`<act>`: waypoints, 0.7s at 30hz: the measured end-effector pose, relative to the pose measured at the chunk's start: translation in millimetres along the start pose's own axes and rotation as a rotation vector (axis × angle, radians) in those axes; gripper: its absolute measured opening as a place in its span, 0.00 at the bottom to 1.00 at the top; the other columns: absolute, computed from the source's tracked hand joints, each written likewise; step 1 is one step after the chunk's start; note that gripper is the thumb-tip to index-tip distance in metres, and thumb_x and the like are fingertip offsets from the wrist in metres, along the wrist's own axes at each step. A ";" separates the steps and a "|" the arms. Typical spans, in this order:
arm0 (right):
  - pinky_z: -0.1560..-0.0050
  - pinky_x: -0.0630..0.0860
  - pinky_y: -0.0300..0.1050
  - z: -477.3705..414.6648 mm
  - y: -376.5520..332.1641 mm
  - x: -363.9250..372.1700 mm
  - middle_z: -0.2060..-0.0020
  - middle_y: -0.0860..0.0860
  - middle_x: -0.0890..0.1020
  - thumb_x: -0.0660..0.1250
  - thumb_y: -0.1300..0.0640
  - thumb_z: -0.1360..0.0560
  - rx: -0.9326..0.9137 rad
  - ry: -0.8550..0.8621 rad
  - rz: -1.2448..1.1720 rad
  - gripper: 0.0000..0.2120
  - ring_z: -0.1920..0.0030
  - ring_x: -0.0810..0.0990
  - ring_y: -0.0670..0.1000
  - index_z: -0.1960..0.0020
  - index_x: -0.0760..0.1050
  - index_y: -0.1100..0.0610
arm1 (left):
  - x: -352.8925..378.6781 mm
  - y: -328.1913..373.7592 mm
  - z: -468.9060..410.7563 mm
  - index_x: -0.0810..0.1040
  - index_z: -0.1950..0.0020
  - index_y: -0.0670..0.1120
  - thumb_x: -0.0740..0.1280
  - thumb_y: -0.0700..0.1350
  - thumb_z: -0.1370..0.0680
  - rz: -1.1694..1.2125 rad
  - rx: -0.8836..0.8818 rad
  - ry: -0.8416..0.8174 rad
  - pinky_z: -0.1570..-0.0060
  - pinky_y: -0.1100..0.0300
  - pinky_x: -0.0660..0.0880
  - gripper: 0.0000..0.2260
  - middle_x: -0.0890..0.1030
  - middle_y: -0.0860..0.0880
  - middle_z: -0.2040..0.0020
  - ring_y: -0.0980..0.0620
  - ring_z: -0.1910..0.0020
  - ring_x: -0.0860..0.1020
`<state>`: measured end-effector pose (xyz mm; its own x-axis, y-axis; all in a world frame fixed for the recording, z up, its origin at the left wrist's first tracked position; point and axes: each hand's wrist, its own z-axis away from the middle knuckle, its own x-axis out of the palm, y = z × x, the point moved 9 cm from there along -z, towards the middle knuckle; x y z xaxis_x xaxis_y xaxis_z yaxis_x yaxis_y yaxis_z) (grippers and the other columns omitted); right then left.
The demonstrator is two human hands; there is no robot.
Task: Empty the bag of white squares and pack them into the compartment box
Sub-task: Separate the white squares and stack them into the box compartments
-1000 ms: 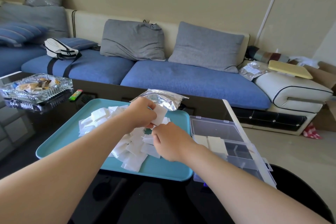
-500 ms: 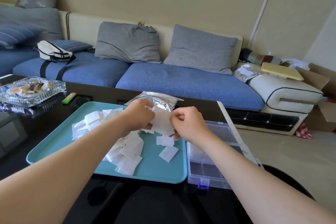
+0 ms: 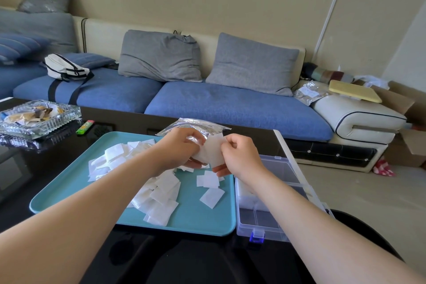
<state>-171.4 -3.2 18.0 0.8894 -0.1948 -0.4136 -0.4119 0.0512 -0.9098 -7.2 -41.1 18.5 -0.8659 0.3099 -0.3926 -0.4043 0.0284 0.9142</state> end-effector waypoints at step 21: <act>0.70 0.82 0.44 -0.1 3.0 -3.0 0.47 0.55 0.83 0.59 0.60 0.16 -0.011 0.074 0.044 0.10 0.69 0.87 0.53 0.38 0.74 0.51 | 14.9 6.5 3.8 0.78 0.35 0.50 0.69 0.33 0.21 0.037 0.071 -0.155 0.45 0.48 0.84 0.18 0.88 0.45 0.49 0.47 0.50 0.88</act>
<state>-175.3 -2.5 16.6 0.8533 -0.2646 -0.4493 -0.4528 0.0511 -0.8901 -21.7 -32.7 19.0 -0.8218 0.4549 -0.3430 -0.3464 0.0791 0.9348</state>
